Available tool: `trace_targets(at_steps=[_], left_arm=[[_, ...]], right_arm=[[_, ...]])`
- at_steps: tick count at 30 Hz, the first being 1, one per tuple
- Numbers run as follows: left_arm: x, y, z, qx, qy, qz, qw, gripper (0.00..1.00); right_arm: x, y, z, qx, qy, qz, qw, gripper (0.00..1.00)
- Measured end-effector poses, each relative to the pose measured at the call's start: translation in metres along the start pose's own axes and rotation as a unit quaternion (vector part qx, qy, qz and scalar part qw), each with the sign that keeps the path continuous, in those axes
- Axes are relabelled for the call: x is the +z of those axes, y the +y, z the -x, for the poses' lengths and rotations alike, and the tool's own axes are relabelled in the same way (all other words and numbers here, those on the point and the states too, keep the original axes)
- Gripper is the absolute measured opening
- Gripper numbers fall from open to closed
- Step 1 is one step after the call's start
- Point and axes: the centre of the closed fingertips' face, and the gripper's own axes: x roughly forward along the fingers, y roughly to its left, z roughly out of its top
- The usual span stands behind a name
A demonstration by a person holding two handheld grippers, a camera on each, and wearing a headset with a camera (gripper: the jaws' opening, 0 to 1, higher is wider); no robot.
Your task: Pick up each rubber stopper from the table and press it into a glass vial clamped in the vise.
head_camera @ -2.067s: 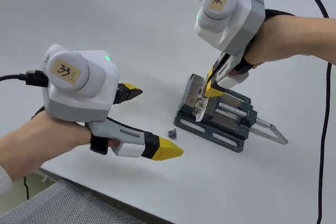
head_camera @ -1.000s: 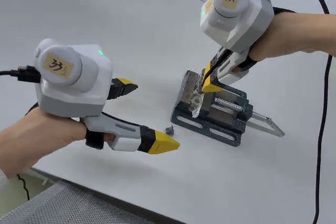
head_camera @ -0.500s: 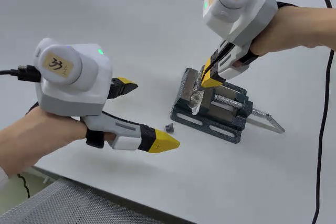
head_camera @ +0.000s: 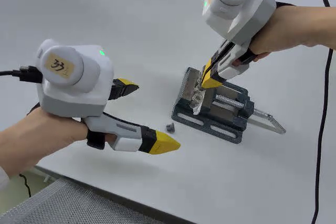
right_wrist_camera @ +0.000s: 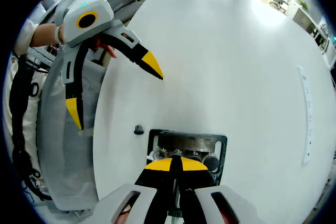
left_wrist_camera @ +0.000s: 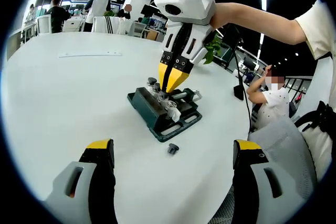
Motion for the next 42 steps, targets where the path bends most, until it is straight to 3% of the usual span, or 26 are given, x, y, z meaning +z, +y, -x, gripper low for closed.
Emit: trace_targets(at_steps=[2, 11, 26, 39, 42], left_arm=[[0.0005, 0.0009, 0.0002, 0.001, -0.001, 0.000, 1.0000, 0.94], [0.0026, -0.0004, -0.0047, -0.003, -0.001, 0.000, 1.0000, 0.94], [0.0017, 0.0001, -0.0045, -0.004, 0.001, 0.001, 1.0000, 0.93], [0.0028, -0.0004, -0.0025, -0.002, 0.003, -0.003, 1.0000, 0.93], [0.0032, 0.0011, -0.0019, -0.001, 0.004, -0.003, 1.0000, 0.93]], right_arm=[[-0.0014, 0.0028, 0.0007, -0.005, 0.005, 0.016, 0.9999, 0.00], [-0.0016, 0.0007, -0.0014, -0.014, 0.020, 0.018, 0.9995, 0.00], [-0.0012, 0.0002, -0.0025, -0.019, 0.026, 0.031, 0.9990, 0.00], [-0.0032, 0.0039, -0.0019, -0.023, -0.003, 0.030, 0.9993, 0.00], [-0.0025, 0.0041, -0.0016, -0.025, 0.002, 0.030, 0.9992, 0.00]])
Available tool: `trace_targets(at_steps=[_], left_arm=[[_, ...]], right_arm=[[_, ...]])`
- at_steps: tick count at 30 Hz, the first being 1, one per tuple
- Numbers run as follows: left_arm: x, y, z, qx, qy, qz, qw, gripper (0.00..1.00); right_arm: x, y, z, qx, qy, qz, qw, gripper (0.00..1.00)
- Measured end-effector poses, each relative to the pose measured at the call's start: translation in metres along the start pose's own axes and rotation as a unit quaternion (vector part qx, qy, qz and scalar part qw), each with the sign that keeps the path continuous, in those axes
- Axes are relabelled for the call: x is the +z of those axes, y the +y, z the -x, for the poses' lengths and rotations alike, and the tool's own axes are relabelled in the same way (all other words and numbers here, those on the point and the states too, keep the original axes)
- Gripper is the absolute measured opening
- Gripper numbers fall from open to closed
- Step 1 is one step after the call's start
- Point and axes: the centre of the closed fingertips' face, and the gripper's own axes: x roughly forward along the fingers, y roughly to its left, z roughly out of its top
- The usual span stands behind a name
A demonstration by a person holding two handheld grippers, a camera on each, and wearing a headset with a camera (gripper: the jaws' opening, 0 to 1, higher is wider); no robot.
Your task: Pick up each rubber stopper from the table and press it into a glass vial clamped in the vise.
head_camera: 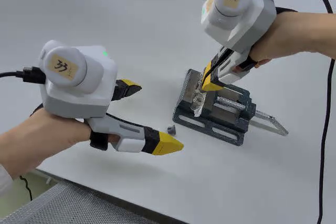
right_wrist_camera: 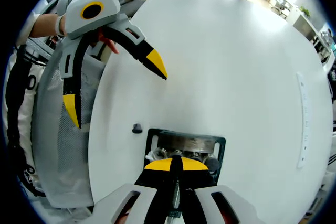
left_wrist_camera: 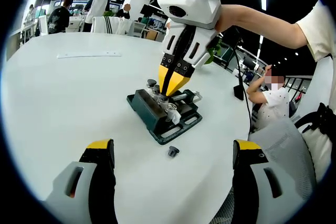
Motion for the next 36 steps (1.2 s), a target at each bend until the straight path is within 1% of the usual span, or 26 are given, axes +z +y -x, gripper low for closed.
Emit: trace_targets(at_steps=[1, 4, 7, 9, 12, 21, 22, 23, 26, 28, 31, 32, 33, 36], left_arm=[[0.0006, 0.0002, 0.0003, 0.000, 0.000, -0.002, 1.0000, 0.93], [0.0018, 0.0009, 0.0009, 0.001, -0.002, -0.002, 1.0000, 0.93], [0.0031, -0.0006, 0.0005, 0.001, -0.002, -0.002, 1.0000, 0.93], [0.0031, -0.0016, -0.0001, 0.001, -0.002, -0.002, 1.0000, 0.93], [0.0036, -0.0014, -0.0005, 0.001, -0.002, -0.002, 1.0000, 0.93], [0.0057, -0.0015, -0.0014, 0.001, -0.002, -0.004, 1.0000, 0.93], [0.0058, -0.0011, -0.0013, 0.001, -0.002, -0.004, 1.0000, 0.93], [0.0058, -0.0007, -0.0013, 0.002, -0.002, -0.005, 1.0000, 0.93], [0.0054, 0.0000, -0.0012, 0.002, -0.001, -0.005, 1.0000, 0.93], [0.0058, -0.0007, -0.0013, 0.001, -0.002, -0.006, 1.0000, 0.93], [0.0067, -0.0018, -0.0018, 0.001, -0.002, -0.005, 1.0000, 0.93], [0.0070, -0.0019, -0.0019, 0.001, -0.002, -0.006, 1.0000, 0.93], [0.0070, -0.0020, -0.0020, 0.000, -0.002, -0.007, 1.0000, 0.93], [0.0075, -0.0023, -0.0025, -0.001, -0.002, -0.007, 1.0000, 0.93]], right_arm=[[0.0000, 0.0001, 0.0002, -0.002, 0.004, 0.010, 0.9999, 0.00], [0.0002, -0.0013, 0.0008, -0.002, 0.005, 0.008, 1.0000, 0.00], [-0.0002, -0.0019, 0.0016, -0.004, -0.003, 0.004, 1.0000, 0.00], [-0.0013, 0.0019, 0.0023, -0.008, -0.008, 0.007, 0.9999, 0.00], [0.0005, -0.0010, 0.0011, -0.012, -0.012, 0.009, 0.9998, 0.00], [-0.0005, -0.0007, 0.0032, -0.016, -0.027, 0.006, 0.9995, 0.00], [0.0004, -0.0056, 0.0038, -0.028, -0.030, 0.006, 0.9991, 0.02], [-0.0003, -0.0035, 0.0042, -0.022, -0.031, 0.007, 0.9993, 0.02], [-0.0022, -0.0026, 0.0064, -0.027, -0.038, 0.004, 0.9989, 0.02], [-0.0033, -0.0023, 0.0062, -0.025, -0.037, -0.001, 0.9990, 0.05], [-0.0050, -0.0008, 0.0061, -0.020, -0.041, -0.005, 0.9990, 0.12], [-0.0063, -0.0008, 0.0065, -0.025, -0.041, -0.005, 0.9989, 0.13], [-0.0066, -0.0014, 0.0071, -0.029, -0.044, -0.003, 0.9986, 0.13], [-0.0063, 0.0025, 0.0076, -0.023, -0.054, -0.019, 0.9981, 0.17]])
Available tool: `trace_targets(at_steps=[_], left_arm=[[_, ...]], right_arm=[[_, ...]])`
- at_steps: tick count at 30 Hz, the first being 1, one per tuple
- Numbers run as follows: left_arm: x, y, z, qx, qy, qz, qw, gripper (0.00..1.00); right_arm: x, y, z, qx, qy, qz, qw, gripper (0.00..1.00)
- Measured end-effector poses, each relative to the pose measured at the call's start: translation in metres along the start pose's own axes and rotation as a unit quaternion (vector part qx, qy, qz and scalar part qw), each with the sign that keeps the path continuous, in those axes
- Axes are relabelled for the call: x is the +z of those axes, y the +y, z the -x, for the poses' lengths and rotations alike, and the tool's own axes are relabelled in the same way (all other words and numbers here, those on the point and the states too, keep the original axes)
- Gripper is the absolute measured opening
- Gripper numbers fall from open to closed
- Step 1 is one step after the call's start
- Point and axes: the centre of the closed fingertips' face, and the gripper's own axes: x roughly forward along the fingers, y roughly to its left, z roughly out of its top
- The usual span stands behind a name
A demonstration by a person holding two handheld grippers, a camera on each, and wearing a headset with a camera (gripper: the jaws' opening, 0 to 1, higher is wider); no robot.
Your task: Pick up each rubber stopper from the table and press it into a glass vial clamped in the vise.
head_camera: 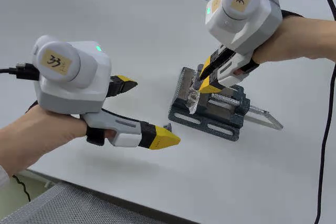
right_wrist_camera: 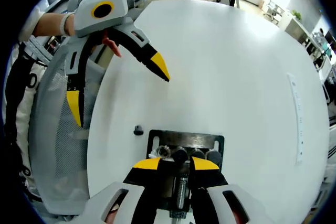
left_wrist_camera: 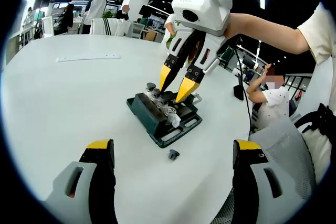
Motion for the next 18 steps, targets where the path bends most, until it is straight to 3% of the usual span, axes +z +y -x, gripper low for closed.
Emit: trace_targets(at_steps=[11, 18], left_arm=[[0.002, -0.001, 0.001, -0.001, 0.002, -0.006, 1.0000, 0.93], [0.005, -0.001, 0.003, 0.000, 0.002, -0.011, 0.9999, 0.93]], right_arm=[[0.005, 0.012, 0.004, -0.007, -0.046, -0.023, 0.9986, 0.37], [0.001, 0.018, 0.003, -0.010, -0.063, -0.037, 0.9972, 0.42]])
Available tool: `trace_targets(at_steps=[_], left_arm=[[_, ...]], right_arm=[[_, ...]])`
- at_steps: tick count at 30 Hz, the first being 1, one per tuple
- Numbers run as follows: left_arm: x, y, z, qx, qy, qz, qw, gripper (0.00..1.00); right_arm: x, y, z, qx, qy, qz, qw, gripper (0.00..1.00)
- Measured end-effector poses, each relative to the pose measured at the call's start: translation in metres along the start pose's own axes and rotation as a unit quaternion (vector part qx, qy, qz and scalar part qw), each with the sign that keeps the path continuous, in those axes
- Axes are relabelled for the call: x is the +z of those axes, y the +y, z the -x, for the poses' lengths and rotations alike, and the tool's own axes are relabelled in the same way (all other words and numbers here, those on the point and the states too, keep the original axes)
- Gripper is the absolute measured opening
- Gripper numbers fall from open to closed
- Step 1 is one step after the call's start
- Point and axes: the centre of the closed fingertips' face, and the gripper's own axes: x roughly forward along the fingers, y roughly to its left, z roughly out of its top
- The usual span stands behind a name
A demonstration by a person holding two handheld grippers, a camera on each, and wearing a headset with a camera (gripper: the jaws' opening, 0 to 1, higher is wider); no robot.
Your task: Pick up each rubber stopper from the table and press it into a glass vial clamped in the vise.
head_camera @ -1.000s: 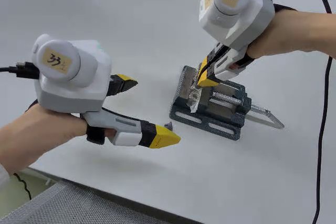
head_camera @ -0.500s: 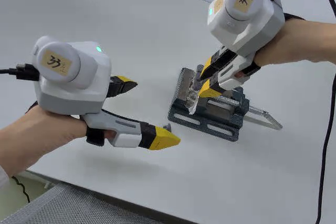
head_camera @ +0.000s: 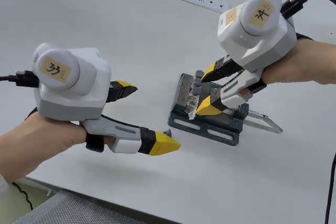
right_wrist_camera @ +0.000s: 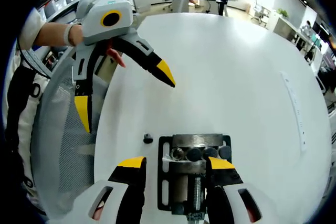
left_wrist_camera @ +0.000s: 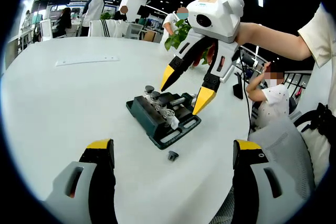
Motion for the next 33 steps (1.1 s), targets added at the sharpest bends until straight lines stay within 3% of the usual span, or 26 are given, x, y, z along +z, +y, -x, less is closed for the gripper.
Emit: trace_targets(at_steps=[10, 23, 27, 33], left_arm=[[0.005, -0.002, 0.007, 0.005, -0.003, -0.002, 1.0000, 0.93], [0.007, -0.003, 0.017, 0.019, -0.009, -0.007, 0.9998, 0.93], [0.007, -0.004, 0.019, 0.021, -0.009, -0.007, 0.9997, 0.93], [0.006, -0.005, 0.018, 0.022, -0.011, -0.003, 0.9997, 0.93]], right_arm=[[-0.004, 0.011, 0.002, 0.002, -0.016, -0.008, 0.9998, 0.43], [-0.007, 0.026, 0.001, -0.008, -0.061, -0.033, 0.9975, 0.42], [-0.009, 0.023, 0.002, -0.014, -0.060, -0.033, 0.9976, 0.39], [-0.003, 0.002, 0.011, -0.032, -0.056, -0.027, 0.9975, 0.30]])
